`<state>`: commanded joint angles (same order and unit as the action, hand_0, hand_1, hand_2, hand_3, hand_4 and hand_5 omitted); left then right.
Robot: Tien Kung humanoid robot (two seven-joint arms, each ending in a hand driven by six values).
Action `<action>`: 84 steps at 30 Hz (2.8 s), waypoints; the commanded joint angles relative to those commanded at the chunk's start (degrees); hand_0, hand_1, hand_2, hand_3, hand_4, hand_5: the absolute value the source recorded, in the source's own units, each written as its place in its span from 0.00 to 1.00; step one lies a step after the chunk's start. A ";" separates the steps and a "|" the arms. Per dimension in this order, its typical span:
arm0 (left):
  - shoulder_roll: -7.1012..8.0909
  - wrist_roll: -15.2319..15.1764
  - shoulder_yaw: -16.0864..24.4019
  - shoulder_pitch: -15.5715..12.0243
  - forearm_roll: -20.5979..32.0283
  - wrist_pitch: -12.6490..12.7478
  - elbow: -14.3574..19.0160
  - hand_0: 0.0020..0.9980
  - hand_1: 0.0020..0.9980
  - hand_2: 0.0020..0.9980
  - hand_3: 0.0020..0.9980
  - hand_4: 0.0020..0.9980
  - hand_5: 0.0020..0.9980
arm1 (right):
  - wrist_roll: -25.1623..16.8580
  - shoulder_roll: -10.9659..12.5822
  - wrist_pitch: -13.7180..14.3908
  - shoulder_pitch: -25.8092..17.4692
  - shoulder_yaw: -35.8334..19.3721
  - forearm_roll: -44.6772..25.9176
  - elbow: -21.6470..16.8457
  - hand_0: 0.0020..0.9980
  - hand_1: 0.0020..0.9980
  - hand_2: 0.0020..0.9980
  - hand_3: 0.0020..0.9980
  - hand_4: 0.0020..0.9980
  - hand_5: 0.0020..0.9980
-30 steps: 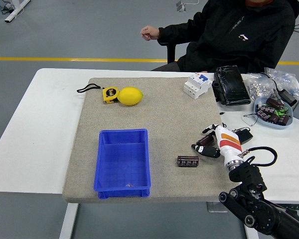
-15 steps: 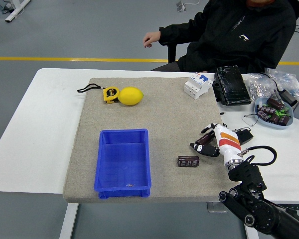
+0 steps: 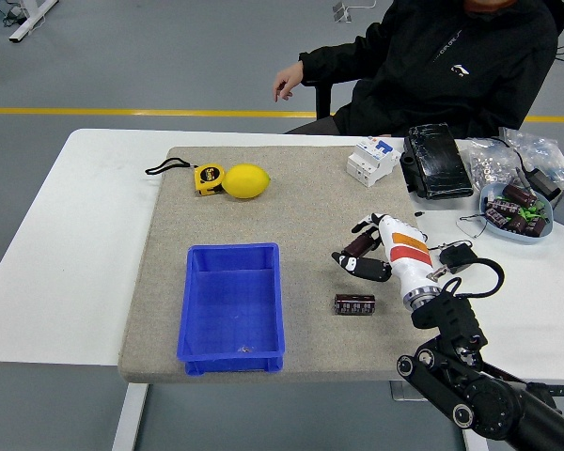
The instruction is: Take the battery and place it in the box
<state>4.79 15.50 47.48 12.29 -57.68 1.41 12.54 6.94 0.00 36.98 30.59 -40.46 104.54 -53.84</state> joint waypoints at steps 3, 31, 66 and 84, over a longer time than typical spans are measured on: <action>0.07 -0.01 0.18 0.05 -0.25 0.00 -0.02 0.73 0.69 0.65 0.59 0.63 0.55 | 0.59 0.00 0.00 0.58 2.22 0.14 -3.83 0.14 0.35 0.44 0.51 0.92 0.29; 0.46 0.54 1.98 0.44 -2.32 0.05 -0.02 0.73 0.69 0.65 0.59 0.63 0.55 | 7.42 0.00 -3.00 6.06 17.82 1.52 -10.70 0.58 0.65 0.71 0.82 1.00 0.50; 0.75 0.39 3.35 1.23 -3.07 0.48 -0.37 0.73 0.69 0.65 0.59 0.63 0.55 | 5.31 18.01 -9.07 3.28 16.53 11.17 -23.59 0.50 0.56 0.63 0.71 1.00 0.45; 0.19 0.32 2.49 1.06 -2.46 0.23 -0.28 0.73 0.69 0.65 0.59 0.63 0.55 | 3.19 16.56 -5.93 0.45 19.03 11.88 -12.62 0.39 0.47 0.51 0.53 1.00 0.38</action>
<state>4.98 15.82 49.97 13.35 -60.14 1.64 12.26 10.13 16.56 31.05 31.04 -21.43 116.42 -66.47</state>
